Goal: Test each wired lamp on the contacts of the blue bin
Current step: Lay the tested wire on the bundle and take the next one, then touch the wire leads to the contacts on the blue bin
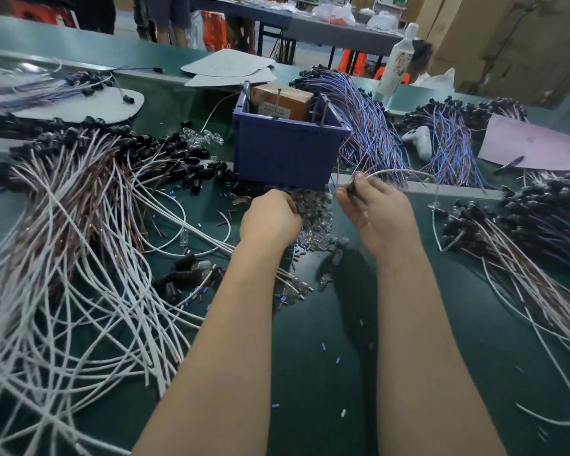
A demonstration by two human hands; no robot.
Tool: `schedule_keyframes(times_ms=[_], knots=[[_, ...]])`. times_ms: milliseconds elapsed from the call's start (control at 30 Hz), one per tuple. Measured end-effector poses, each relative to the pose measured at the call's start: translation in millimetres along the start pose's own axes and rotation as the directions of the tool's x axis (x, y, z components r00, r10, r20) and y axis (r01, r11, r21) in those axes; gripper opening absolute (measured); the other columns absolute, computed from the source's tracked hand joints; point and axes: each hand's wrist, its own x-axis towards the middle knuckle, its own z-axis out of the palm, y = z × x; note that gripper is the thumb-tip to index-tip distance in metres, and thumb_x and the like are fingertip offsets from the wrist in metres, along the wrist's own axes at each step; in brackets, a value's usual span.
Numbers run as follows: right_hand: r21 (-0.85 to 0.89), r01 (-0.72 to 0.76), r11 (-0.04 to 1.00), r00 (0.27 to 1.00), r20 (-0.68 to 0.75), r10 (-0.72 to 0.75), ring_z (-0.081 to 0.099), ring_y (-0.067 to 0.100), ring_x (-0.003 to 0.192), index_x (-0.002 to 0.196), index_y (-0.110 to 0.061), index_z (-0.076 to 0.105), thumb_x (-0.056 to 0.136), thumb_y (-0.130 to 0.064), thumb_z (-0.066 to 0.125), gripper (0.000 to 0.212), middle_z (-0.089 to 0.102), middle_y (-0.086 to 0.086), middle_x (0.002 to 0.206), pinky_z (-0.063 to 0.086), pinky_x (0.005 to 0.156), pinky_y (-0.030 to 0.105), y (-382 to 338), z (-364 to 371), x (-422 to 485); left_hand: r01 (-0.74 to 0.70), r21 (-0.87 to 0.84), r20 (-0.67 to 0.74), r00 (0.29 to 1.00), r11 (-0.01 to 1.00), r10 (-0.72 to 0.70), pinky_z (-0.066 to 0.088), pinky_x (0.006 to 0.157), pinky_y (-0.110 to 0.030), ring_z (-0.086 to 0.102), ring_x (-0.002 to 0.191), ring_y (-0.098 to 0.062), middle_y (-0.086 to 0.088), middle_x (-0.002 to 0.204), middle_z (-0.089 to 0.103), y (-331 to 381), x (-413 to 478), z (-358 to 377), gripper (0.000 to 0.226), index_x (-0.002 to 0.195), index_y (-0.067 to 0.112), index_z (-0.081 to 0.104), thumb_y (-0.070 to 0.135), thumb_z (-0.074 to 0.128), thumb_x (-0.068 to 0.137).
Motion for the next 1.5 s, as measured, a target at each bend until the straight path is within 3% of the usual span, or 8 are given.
schedule_keyframes(times_ms=[133,267,400,533,700,767,1333,1500], knots=[[-0.024,0.119,0.993,0.993,-0.003,-0.119,0.062,0.007,0.056,0.084,-0.006,0.055,0.09,-0.003,0.06,0.008,0.064,0.003,0.066,0.052,0.054,0.014,-15,-2,-8,-0.149,-0.238,-0.054,0.989,0.96,0.14,0.044,0.074,-0.025,0.059,0.081,-0.013,0.004,0.086,0.065,10,-3,-10,0.023,0.105,0.017,0.068,0.032,0.056,0.093],[-0.12,0.312,0.942,0.934,0.221,-0.281,0.064,0.007,0.062,0.083,-0.011,0.066,0.087,-0.002,0.063,0.01,0.071,-0.002,0.069,0.051,0.062,0.015,-26,5,-19,-0.091,-0.811,0.133,0.933,0.578,0.334,0.032,0.047,-0.016,0.041,0.046,-0.003,0.008,0.065,0.057,24,-13,-27,0.028,0.09,0.025,0.072,0.049,0.057,0.09],[-0.175,0.363,0.915,0.877,0.398,-0.271,0.069,0.02,0.079,0.086,-0.013,0.072,0.088,-0.002,0.06,0.017,0.074,0.009,0.084,0.055,0.074,0.023,-27,9,-24,-0.147,-0.886,0.033,0.926,0.44,0.377,0.036,0.052,-0.02,0.044,0.052,-0.006,0.005,0.066,0.058,24,-15,-24,0.009,0.092,0.023,0.069,0.03,0.064,0.09],[-0.355,0.256,0.899,0.96,0.201,-0.194,0.065,0.009,0.067,0.094,-0.011,0.062,0.092,0.0,0.054,0.014,0.067,0.008,0.09,0.056,0.069,0.022,-14,6,-18,-0.103,-0.885,-0.002,0.976,0.454,0.218,0.044,0.053,-0.016,0.054,0.054,-0.001,0.006,0.066,0.061,19,-14,-14,0.006,0.088,0.018,0.065,0.019,0.061,0.092],[-0.992,0.082,0.094,0.985,0.095,0.141,0.059,0.015,0.066,0.085,-0.016,0.065,0.083,-0.023,0.072,0.01,0.065,0.002,0.076,0.052,0.073,0.031,-11,-13,-15,0.21,-0.977,0.213,0.958,-0.038,-0.191,0.043,0.043,-0.013,0.051,0.048,-0.001,0.003,0.066,0.057,7,-4,-8,0.016,0.076,0.014,0.057,0.018,0.065,0.089],[-0.997,0.072,0.014,0.966,0.073,0.249,0.062,0.019,0.062,0.086,-0.01,0.07,0.082,-0.019,0.071,0.01,0.065,0.004,0.067,0.057,0.071,0.032,-7,-11,-19,0.244,-0.941,0.29,0.939,-0.236,-0.183,0.042,0.041,-0.013,0.049,0.046,-0.002,0.002,0.065,0.054,4,-2,-7,0.018,0.073,0.011,0.056,0.016,0.066,0.088],[-0.977,0.204,-0.065,0.938,0.176,0.299,0.07,0.026,0.086,0.095,-0.006,0.071,0.083,-0.012,0.063,0.016,0.072,0.012,0.091,0.057,0.081,0.04,-2,2,-25,0.289,-0.812,0.326,0.945,-0.508,0.016,0.055,0.052,-0.017,0.063,0.05,-0.008,-0.008,0.069,0.066,-2,-4,4,0.02,0.078,0.002,0.06,0.016,0.059,0.092],[-0.943,0.25,0.218,0.956,0.276,0.102,0.064,0.016,0.069,0.091,-0.016,0.069,0.092,-0.009,0.055,0.016,0.067,0.002,0.071,0.054,0.071,0.028,-1,-1,-18,0.325,-0.782,0.357,0.933,-0.532,0.045,0.054,0.049,-0.018,0.061,0.051,-0.011,-0.009,0.076,0.059,-2,-3,8,0.022,0.079,-0.001,0.057,0.013,0.054,0.095]])
